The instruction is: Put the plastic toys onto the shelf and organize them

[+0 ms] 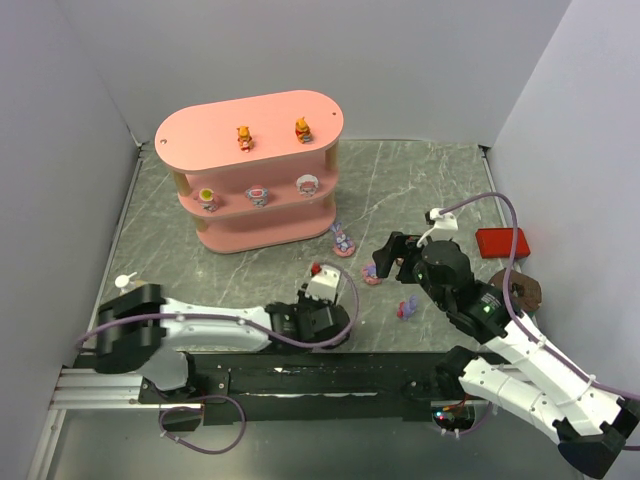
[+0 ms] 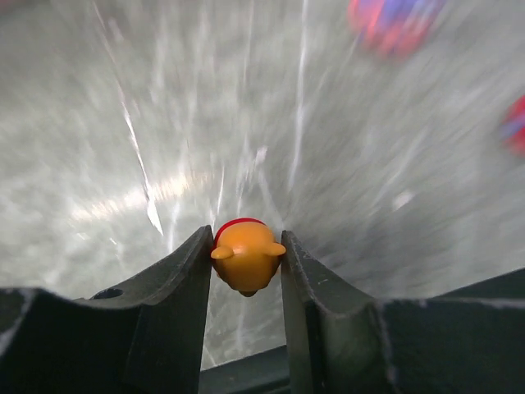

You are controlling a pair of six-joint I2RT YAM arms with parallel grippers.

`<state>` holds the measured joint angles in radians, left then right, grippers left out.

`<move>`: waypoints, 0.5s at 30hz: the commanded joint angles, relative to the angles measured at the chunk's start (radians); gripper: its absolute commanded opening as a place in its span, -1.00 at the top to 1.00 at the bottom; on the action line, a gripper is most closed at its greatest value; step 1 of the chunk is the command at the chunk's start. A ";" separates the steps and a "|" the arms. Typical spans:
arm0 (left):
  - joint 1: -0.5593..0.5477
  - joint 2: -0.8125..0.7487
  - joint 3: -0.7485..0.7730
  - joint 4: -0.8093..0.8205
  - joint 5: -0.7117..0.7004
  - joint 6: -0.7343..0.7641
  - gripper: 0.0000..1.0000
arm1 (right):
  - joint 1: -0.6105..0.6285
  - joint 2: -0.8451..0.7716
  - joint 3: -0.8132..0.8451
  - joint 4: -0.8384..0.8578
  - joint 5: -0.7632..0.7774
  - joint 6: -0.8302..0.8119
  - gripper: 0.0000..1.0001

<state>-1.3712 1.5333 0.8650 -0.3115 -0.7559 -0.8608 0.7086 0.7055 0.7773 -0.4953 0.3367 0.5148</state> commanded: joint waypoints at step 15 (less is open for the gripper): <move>0.379 -0.383 0.837 -0.554 -0.191 0.302 0.81 | -0.006 0.017 -0.010 0.041 0.018 -0.013 -0.92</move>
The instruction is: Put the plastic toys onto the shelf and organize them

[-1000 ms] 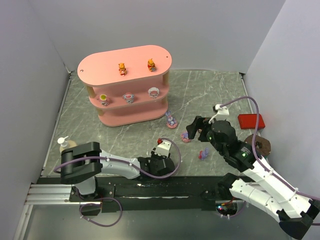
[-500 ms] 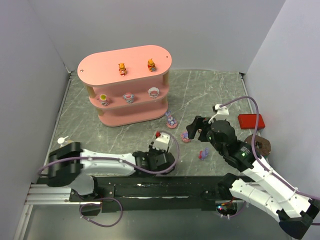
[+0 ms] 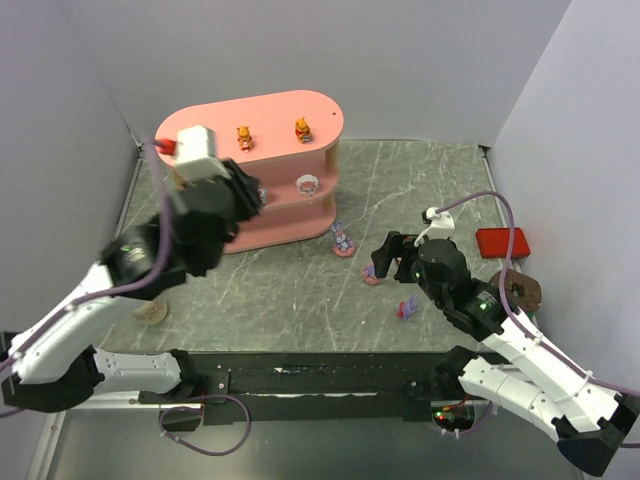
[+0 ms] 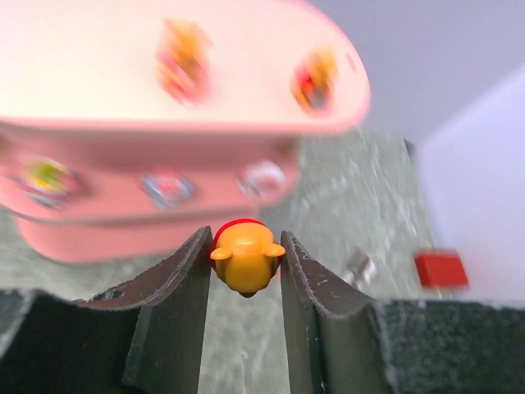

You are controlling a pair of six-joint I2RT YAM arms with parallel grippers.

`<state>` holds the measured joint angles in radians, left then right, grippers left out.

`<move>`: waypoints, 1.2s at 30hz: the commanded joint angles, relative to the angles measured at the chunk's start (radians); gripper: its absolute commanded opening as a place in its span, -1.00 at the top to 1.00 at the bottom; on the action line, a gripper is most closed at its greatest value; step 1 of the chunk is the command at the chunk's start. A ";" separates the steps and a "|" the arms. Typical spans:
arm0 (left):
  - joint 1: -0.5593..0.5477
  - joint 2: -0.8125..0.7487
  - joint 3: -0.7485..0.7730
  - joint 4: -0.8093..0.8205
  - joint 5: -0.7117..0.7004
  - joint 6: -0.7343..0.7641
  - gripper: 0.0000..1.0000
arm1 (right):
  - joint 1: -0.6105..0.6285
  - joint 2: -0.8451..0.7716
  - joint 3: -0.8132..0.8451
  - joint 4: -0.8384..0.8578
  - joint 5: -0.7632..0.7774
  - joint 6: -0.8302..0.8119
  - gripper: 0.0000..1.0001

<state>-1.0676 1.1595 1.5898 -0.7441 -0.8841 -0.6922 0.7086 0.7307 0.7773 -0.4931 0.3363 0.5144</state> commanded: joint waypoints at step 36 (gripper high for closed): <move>0.880 0.275 0.314 -0.143 0.726 0.424 0.68 | -0.012 -0.022 -0.016 0.067 -0.031 -0.030 -0.93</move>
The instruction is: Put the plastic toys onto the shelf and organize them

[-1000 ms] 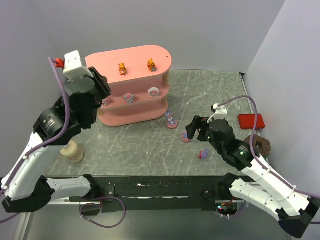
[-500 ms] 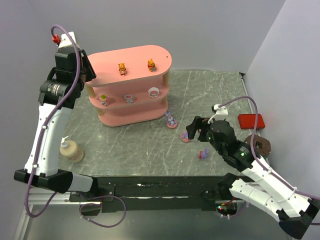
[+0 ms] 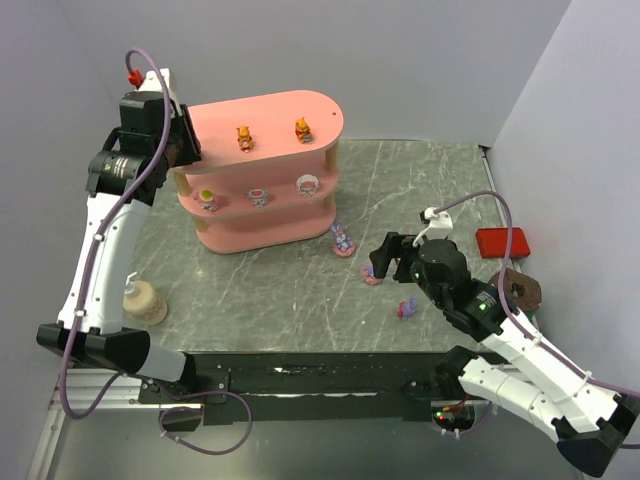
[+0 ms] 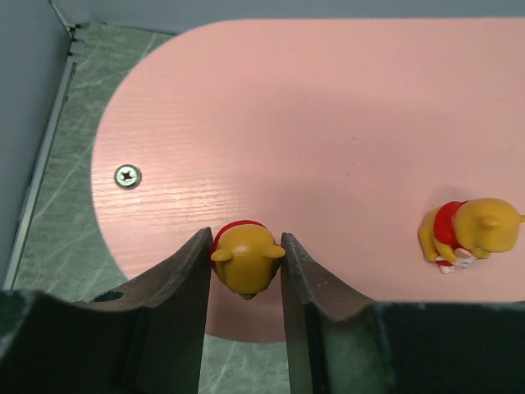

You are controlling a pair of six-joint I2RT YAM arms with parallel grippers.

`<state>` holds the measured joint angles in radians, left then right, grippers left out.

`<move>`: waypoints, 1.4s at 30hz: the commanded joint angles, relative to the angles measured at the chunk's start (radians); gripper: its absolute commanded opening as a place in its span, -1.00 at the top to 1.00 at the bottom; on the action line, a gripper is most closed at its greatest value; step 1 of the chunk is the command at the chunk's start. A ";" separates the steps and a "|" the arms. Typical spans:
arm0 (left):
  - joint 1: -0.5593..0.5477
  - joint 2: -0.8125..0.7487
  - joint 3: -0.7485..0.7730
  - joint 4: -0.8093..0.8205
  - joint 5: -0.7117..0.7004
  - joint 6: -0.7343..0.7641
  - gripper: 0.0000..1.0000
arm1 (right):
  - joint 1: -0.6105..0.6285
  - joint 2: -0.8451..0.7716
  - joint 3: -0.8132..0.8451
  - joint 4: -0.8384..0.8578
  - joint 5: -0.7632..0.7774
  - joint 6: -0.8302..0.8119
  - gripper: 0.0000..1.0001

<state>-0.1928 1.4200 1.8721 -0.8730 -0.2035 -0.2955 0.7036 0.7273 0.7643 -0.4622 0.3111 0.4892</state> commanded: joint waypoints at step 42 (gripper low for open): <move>0.006 -0.075 -0.017 -0.012 -0.030 0.013 -0.46 | -0.010 0.017 0.000 0.027 0.017 0.005 -0.94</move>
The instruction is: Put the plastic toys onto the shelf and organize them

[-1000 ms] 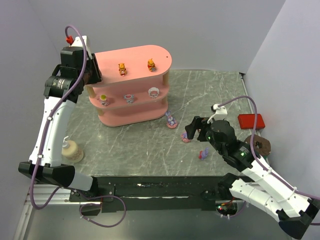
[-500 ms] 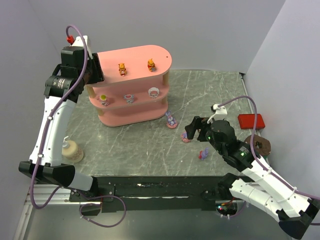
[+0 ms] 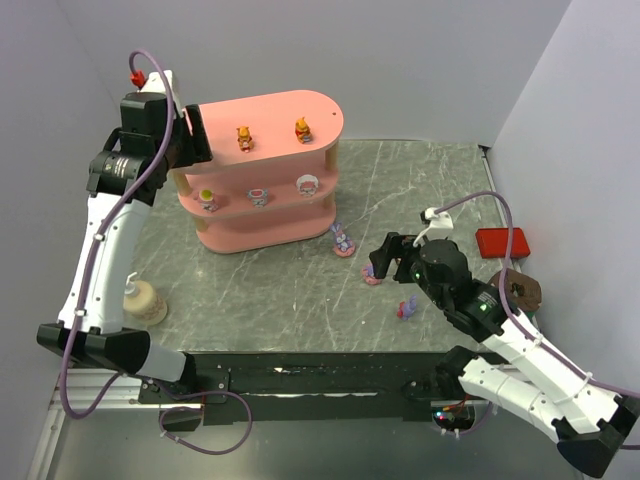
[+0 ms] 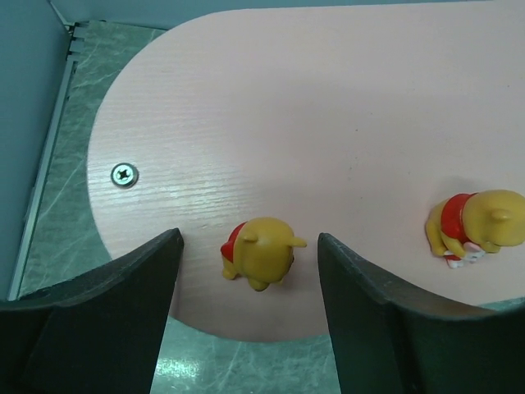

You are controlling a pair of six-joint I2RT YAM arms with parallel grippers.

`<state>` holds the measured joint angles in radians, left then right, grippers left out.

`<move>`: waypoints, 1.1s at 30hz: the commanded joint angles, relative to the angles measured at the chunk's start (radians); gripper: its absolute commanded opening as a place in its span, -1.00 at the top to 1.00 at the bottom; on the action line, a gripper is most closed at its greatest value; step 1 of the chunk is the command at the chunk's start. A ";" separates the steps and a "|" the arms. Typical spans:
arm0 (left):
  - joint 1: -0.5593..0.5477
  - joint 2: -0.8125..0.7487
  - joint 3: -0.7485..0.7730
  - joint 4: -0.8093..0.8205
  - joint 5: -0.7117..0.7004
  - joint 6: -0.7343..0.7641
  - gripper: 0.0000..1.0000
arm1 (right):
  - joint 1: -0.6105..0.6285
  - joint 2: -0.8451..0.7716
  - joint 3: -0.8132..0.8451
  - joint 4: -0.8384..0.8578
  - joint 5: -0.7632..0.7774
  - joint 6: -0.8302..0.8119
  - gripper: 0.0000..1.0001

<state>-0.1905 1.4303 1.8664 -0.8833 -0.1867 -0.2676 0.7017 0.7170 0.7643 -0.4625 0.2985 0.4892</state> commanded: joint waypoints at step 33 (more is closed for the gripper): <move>0.003 -0.918 -1.032 0.369 0.125 -0.245 -0.22 | -0.013 0.556 -0.020 0.145 0.222 0.267 -0.80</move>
<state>-0.1905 0.5640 0.9028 -0.6430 -0.1532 -0.4843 0.6952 1.2255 0.6857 -0.3653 0.4686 0.7338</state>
